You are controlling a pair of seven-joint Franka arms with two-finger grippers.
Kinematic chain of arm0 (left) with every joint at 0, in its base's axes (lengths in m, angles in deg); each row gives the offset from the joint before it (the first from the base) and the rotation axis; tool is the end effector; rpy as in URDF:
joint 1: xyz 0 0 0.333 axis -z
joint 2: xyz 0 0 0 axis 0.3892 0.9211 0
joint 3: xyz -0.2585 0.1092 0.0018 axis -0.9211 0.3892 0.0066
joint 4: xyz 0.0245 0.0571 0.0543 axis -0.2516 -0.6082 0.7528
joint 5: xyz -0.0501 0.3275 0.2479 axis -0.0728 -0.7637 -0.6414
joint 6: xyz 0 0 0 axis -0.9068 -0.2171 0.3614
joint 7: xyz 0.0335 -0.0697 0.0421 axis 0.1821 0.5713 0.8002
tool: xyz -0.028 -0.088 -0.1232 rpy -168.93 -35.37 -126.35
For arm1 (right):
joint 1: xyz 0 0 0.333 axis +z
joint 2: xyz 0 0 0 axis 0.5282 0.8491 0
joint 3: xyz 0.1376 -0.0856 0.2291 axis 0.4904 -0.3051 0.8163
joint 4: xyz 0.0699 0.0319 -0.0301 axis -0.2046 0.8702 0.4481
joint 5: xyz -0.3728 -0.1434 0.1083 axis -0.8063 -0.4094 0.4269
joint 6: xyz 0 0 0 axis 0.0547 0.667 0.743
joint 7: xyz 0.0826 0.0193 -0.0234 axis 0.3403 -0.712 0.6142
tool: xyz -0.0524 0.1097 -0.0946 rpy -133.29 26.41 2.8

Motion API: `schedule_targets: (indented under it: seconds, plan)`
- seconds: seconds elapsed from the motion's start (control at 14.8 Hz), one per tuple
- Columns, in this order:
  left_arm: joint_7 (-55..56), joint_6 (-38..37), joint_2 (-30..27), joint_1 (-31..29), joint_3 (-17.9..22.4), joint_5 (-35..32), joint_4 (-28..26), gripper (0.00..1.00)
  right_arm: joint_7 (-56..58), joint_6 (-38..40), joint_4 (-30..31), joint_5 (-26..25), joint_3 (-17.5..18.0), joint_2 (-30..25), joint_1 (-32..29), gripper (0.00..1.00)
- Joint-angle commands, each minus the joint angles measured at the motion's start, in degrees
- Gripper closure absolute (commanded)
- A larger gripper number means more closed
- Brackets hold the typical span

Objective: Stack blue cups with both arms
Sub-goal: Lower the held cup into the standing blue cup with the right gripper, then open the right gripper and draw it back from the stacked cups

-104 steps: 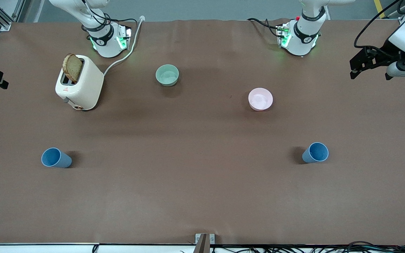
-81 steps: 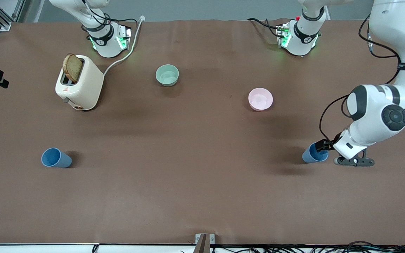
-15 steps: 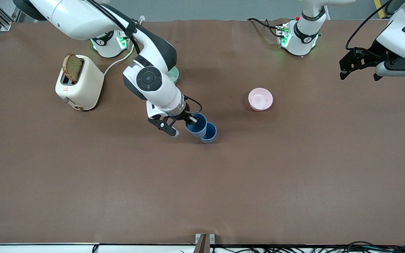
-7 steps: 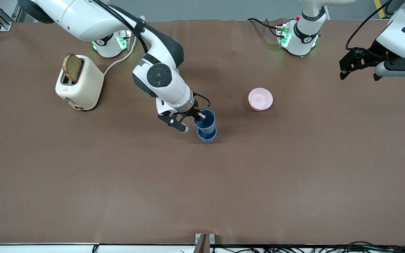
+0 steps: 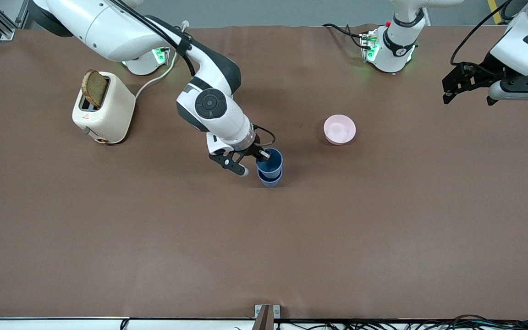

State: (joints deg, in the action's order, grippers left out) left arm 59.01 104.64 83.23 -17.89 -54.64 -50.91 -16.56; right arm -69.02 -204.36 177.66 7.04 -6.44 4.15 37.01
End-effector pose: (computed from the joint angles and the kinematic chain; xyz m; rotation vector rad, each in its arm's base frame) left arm 0.5350 -0.1043 0.5769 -3.1319 0.1086 -0.0665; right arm 0.5109 0.4932 0.2475 -2.7738 0.8059 0.1389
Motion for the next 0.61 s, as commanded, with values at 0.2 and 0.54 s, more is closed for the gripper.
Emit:
schedule_targets:
  seconds: [0.2,0.54]
  plan:
    - [-1.2,-0.6,-0.7,0.0,0.5,0.9,-0.3,0.0,0.8,0.3,-0.7,-1.9,0.2,-1.9,-1.1,0.0]
    - [-1.0,-1.4,-0.7,0.1,0.5,0.9,-0.3,0.0,21.4,18.0,0.1,-1.0,-8.0,-20.1,-3.5,0.0]
